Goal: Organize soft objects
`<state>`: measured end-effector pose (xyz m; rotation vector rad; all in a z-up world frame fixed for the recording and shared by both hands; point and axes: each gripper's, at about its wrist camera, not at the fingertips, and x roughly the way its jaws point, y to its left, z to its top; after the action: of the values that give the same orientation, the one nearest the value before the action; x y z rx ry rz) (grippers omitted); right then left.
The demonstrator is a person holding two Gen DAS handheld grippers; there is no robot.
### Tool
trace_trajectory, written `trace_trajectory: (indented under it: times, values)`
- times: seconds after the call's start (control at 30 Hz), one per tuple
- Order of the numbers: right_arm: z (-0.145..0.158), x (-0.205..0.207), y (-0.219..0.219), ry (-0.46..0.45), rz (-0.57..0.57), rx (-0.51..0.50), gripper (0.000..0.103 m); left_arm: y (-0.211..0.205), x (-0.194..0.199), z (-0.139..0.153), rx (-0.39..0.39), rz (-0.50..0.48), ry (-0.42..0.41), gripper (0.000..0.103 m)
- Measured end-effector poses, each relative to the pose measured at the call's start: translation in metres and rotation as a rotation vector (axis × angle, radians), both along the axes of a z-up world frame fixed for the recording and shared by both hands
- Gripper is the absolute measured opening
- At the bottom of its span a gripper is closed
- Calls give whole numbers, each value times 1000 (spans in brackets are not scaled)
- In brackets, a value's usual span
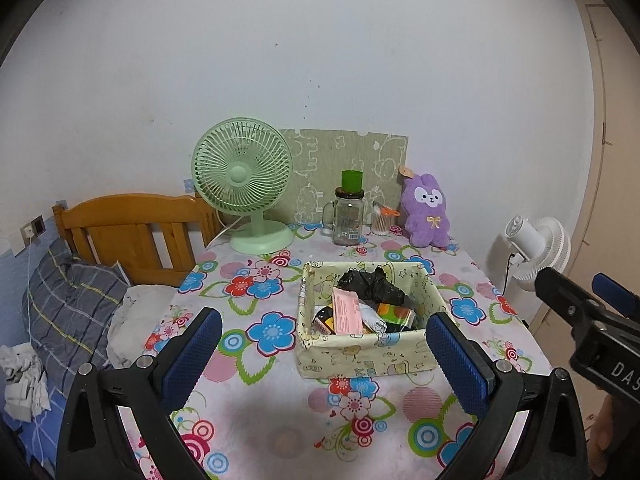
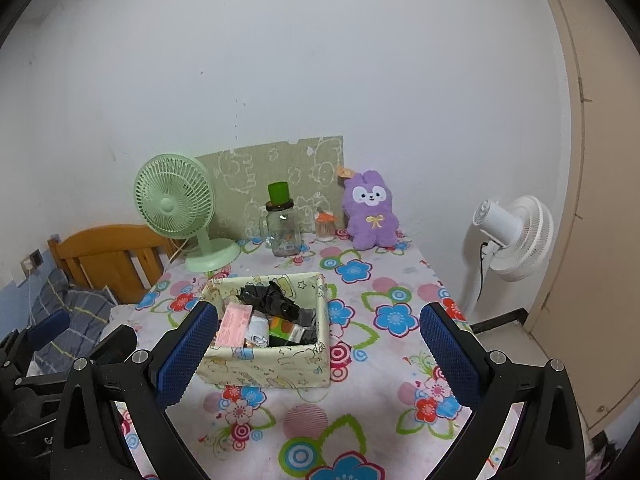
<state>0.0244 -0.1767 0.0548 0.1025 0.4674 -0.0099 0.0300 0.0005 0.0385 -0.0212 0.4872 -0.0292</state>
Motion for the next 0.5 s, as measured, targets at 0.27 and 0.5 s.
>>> trace_trajectory:
  times: [0.27,0.5]
  values:
    - [3,-24,-5,-25,-25,-6,102,-3,-20,4,10,-14,-22,103]
    - [4,-31,-7,-32,-28,-2,102,-4,-35,7,25,-7,-62,103]
